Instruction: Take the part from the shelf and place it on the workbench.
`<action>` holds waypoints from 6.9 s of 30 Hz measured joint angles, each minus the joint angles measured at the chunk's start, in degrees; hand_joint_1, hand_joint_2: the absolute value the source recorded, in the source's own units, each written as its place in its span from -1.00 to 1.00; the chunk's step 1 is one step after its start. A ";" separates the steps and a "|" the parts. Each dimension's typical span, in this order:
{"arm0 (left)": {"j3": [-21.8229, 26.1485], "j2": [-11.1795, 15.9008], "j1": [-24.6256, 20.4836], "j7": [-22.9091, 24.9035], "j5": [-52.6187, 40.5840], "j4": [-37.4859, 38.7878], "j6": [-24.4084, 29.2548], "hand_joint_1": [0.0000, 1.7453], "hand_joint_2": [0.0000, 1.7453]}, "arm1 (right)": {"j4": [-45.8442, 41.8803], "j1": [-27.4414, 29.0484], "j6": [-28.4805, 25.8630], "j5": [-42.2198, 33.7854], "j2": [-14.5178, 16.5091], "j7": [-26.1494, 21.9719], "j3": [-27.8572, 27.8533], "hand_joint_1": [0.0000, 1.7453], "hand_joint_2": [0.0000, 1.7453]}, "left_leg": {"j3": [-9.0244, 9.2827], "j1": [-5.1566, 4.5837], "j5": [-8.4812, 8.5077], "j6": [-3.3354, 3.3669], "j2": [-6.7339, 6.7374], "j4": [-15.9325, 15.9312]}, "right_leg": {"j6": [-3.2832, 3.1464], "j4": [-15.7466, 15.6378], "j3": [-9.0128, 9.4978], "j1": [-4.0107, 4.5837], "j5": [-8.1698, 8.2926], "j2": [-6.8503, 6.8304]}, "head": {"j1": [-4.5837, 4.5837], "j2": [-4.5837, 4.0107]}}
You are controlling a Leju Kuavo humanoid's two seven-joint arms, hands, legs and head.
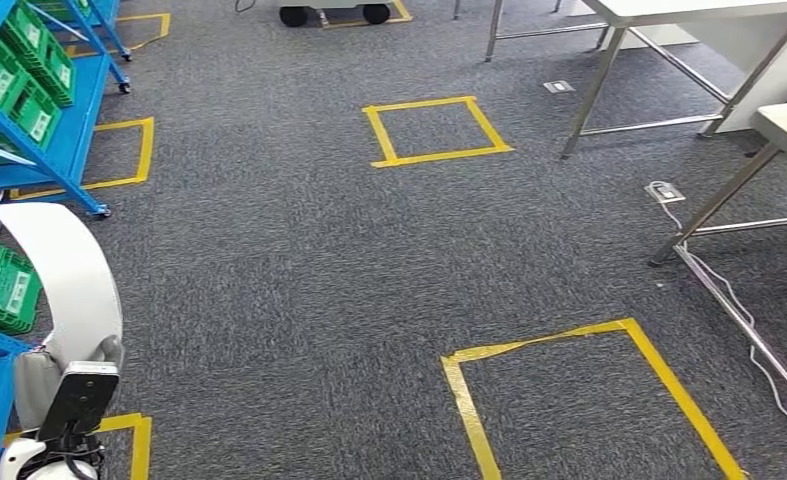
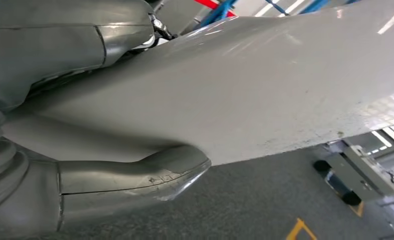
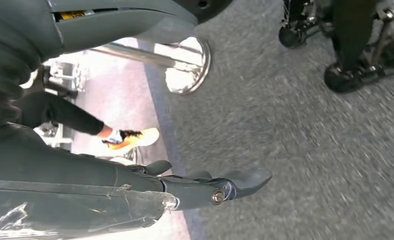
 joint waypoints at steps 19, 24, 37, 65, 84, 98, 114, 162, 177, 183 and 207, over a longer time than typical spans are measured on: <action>0.26 0.36 -0.49 0.00 -1.69 0.38 0.37 1.00 1.00 | 0.84 -0.29 -0.09 0.54 -0.62 0.32 -0.37 -1.00 1.00 | 9.15 0.02 5.68 1.82 3.48 -15.97 | 2.56 6.09 -4.52 -0.07 -0.60 -4.76 | 0.84 0.00; 0.18 0.40 -0.58 0.00 -1.76 0.38 0.57 1.00 1.00 | 1.03 -0.55 -0.11 0.62 -0.68 0.30 -0.61 -1.00 1.00 | 10.83 -0.01 4.29 0.33 5.16 -16.38 | 0.94 1.76 -1.67 0.56 -0.30 -4.71 | 0.54 0.00; -0.02 0.77 -0.21 -0.03 -2.25 0.78 0.93 1.00 1.00 | 1.56 -0.82 -0.13 0.78 -0.92 -0.31 -1.15 -1.00 1.00 | 3.25 1.21 9.55 -0.50 -5.10 -14.29 | 1.45 1.22 3.06 -0.57 -4.73 5.62 | -0.57 0.00; -2.44 1.61 0.26 -0.07 -4.73 0.85 3.19 1.00 1.00 | 2.18 -1.30 0.08 1.19 -1.11 -0.47 -1.64 -1.00 1.00 | 4.49 0.58 5.53 -0.70 -2.74 -10.57 | -0.51 2.28 -2.63 0.17 0.84 3.03 | -0.53 0.00; -0.54 3.44 0.13 0.27 1.60 1.06 2.44 1.00 1.00 | 3.32 -2.13 -2.82 6.21 -0.68 -0.03 -1.45 -1.00 1.00 | 9.30 0.66 4.33 0.04 3.17 -15.36 | 1.43 3.10 -2.60 0.04 -0.75 -3.50 | 0.44 0.00; 4.46 4.92 -0.61 0.00 3.89 2.09 0.62 1.00 1.00 | 4.92 -5.48 -4.23 7.39 0.32 -0.70 0.79 -1.00 1.00 | 0.90 0.40 11.67 0.15 -0.74 -13.77 | 0.86 1.47 5.42 -0.20 -7.39 -0.40 | -0.62 0.00; 5.06 4.92 -1.54 -0.01 3.46 2.72 -0.38 1.00 1.00 | 5.63 -4.57 -4.07 6.49 0.37 -1.19 1.05 -1.00 1.00 | 15.20 0.56 1.06 0.33 -0.90 -16.70 | 1.49 3.45 -6.51 -0.07 2.08 -3.51 | 0.18 0.00; -10.67 7.51 -3.44 1.12 -7.16 2.90 -1.19 1.00 1.00 | 6.02 -2.07 -0.38 6.47 -1.96 -2.30 -0.07 -1.00 1.00 | 1.07 0.79 11.54 0.55 -2.19 -14.75 | 2.14 0.91 4.73 -0.92 -7.16 3.03 | -0.57 0.00; -13.08 8.10 -7.22 4.91 -7.70 3.52 -1.95 1.00 1.00 | 6.44 -2.60 -0.20 7.07 -2.04 -2.80 0.02 -1.00 1.00 | 5.28 0.15 8.09 2.02 0.99 -15.02 | 2.79 1.85 -0.45 -0.71 -1.86 -2.71 | -0.25 0.00; -13.64 8.07 -9.56 9.24 -8.90 4.86 -3.15 1.00 1.00 | 6.46 -2.61 -0.21 7.32 -2.04 -2.79 0.01 -1.00 1.00 | 5.88 0.16 8.35 1.04 1.09 -16.24 | 2.05 1.84 -0.46 -0.58 -2.22 -2.55 | -0.26 0.00; -19.90 6.77 -40.45 41.89 -52.40 33.68 0.07 1.00 1.00 | 6.49 -5.33 3.12 12.44 -2.43 -2.76 2.45 -1.00 1.00 | 5.93 0.15 8.63 0.10 1.11 -16.37 | 1.88 1.52 -0.26 -0.61 -1.73 -2.60 | -0.22 0.00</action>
